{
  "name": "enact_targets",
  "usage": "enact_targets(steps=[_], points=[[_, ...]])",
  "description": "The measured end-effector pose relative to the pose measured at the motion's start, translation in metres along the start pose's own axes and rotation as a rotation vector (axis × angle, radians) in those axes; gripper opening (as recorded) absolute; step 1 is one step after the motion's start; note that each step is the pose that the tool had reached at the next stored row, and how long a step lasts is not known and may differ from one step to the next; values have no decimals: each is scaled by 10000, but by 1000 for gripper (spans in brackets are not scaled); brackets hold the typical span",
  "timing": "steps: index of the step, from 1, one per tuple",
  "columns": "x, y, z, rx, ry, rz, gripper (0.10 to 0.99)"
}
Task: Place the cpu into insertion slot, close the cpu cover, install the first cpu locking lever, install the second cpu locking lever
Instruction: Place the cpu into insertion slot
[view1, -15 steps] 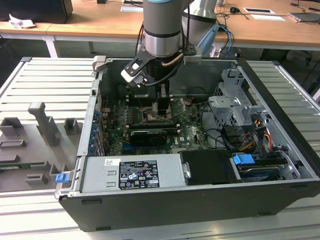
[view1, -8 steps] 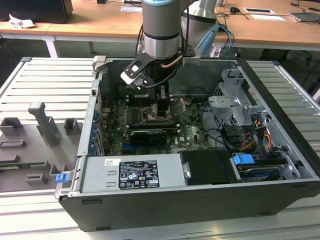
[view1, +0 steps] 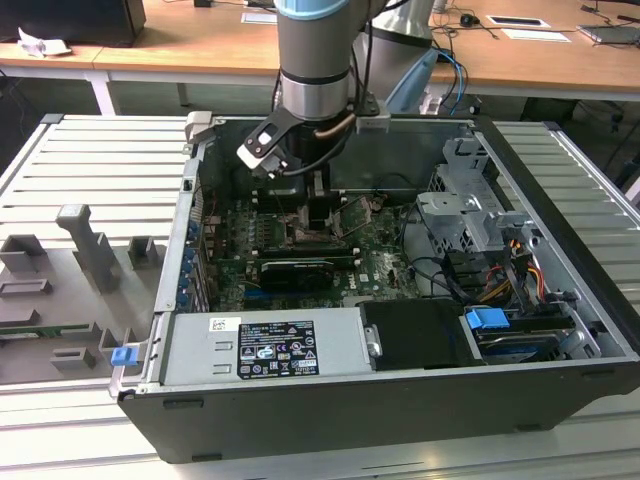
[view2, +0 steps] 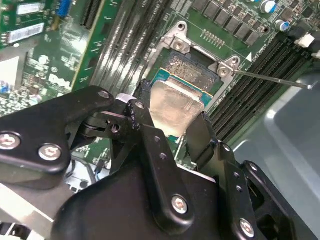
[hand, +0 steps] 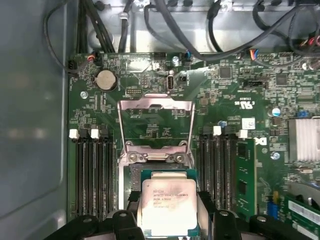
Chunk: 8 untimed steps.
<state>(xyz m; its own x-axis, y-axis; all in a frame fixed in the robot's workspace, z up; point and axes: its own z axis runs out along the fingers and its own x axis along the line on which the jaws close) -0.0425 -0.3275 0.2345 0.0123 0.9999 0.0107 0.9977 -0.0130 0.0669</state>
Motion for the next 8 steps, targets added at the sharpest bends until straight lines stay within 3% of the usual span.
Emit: enact_targets(steps=[4,8], points=[[7,-51,88,0,-1,0,529],[68,-61,214,1,-1,-3,529]])
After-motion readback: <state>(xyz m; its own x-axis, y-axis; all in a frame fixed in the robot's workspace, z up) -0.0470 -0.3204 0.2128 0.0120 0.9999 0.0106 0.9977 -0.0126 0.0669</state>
